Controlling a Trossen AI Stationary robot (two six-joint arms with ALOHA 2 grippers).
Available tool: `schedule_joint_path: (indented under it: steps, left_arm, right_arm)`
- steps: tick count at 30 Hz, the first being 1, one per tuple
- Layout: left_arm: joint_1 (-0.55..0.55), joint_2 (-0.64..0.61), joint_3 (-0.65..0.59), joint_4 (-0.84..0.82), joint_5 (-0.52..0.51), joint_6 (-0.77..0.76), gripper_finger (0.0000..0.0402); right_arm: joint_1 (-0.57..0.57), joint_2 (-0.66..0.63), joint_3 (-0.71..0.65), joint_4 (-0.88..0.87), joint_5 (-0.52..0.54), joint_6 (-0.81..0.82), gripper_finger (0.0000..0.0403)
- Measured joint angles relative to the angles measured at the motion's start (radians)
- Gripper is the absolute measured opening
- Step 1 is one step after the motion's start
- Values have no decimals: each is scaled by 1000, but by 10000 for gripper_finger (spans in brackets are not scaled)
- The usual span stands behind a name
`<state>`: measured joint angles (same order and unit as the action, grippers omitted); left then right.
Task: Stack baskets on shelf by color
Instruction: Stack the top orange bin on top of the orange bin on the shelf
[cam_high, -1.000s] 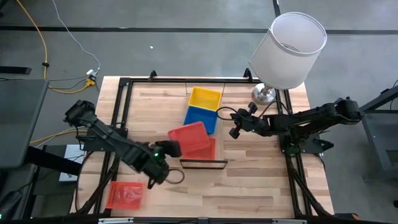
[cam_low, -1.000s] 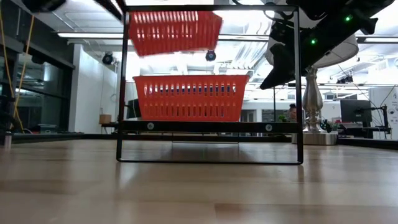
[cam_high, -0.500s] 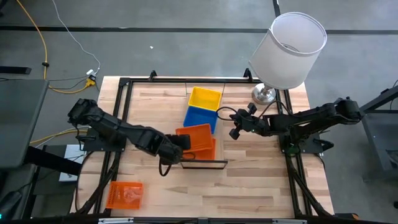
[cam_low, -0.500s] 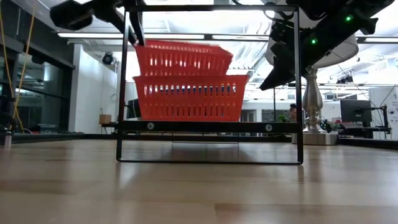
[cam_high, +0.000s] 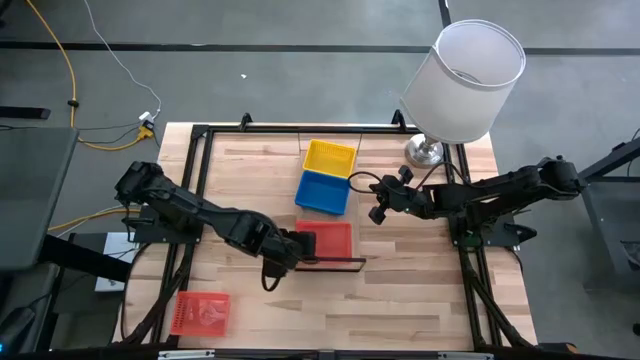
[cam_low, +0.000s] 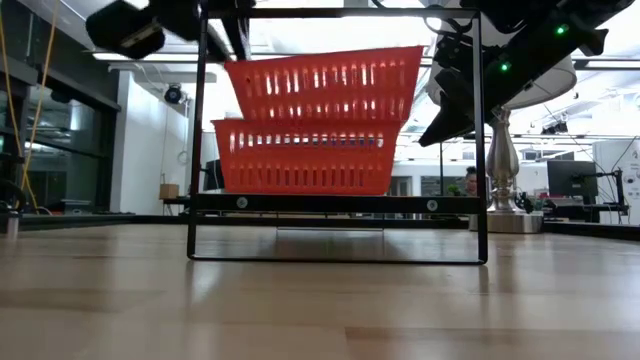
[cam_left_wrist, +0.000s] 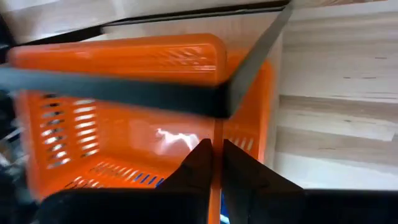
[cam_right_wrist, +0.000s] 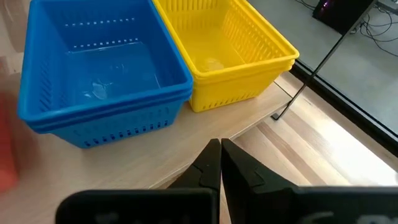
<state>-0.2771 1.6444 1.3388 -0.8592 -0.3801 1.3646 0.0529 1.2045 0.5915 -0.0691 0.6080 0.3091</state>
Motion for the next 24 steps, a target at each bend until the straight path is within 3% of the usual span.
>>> schedule_joint_path:
  steps: [11,24]
  left_arm:
    - [31,54,0,-9,15,-8,41]
    - [34,-31,1,-83,-58,-151,85]
  right_arm:
    - [0,0,0,-3,-10,7,0]
    - [0,0,0,1,-19,5,0]
